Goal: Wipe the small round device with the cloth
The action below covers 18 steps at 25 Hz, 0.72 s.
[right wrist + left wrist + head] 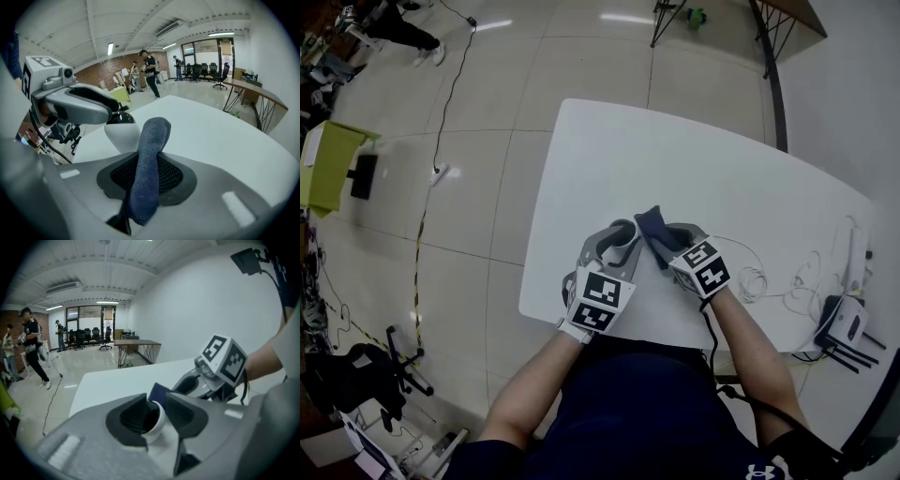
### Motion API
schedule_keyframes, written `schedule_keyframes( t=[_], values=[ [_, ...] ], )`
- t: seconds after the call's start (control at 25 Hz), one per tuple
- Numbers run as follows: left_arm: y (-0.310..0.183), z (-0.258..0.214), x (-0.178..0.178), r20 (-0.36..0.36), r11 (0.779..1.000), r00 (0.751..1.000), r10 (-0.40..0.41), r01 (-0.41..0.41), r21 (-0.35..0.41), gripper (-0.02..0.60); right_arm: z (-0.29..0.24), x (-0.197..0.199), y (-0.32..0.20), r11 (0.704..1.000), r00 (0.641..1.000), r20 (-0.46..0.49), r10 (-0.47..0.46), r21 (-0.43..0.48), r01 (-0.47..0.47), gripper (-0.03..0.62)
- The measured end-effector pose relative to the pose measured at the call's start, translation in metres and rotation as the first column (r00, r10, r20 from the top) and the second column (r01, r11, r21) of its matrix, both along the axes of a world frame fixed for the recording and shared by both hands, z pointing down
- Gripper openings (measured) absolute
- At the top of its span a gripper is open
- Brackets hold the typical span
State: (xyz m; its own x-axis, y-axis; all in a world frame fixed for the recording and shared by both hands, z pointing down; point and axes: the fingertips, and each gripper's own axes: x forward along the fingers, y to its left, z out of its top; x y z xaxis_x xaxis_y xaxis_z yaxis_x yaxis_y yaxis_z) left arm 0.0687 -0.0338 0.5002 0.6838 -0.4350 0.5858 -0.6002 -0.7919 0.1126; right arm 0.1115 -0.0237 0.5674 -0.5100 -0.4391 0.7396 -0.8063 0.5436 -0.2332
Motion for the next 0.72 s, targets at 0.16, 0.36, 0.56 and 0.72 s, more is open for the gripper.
schedule_keyframes(
  t=[0.16,0.36,0.56,0.72],
  values=[
    [0.002,-0.009,-0.009,-0.013,0.999,0.999,-0.033,0.033,0.009,0.112,-0.052,0.003,-0.020,0.986,0.999,-0.019,-0.046,0.157,0.048,0.107],
    [0.010,0.000,-0.014,-0.004,0.999,0.999,-0.043,0.043,-0.019,0.110,-0.098,-0.040,-0.020,0.901,0.948,-0.141,-0.284,0.301,0.314,0.107],
    [0.016,0.008,-0.017,-0.001,0.997,0.998,-0.058,0.058,-0.044,0.109,-0.088,-0.065,-0.008,0.832,0.870,-0.276,-0.409,0.280,0.480,0.106],
    [0.016,0.009,-0.019,-0.014,0.997,0.998,-0.068,0.067,-0.046,0.108,-0.082,-0.057,-0.019,0.850,0.881,-0.247,-0.404,0.253,0.461,0.107]
  ],
)
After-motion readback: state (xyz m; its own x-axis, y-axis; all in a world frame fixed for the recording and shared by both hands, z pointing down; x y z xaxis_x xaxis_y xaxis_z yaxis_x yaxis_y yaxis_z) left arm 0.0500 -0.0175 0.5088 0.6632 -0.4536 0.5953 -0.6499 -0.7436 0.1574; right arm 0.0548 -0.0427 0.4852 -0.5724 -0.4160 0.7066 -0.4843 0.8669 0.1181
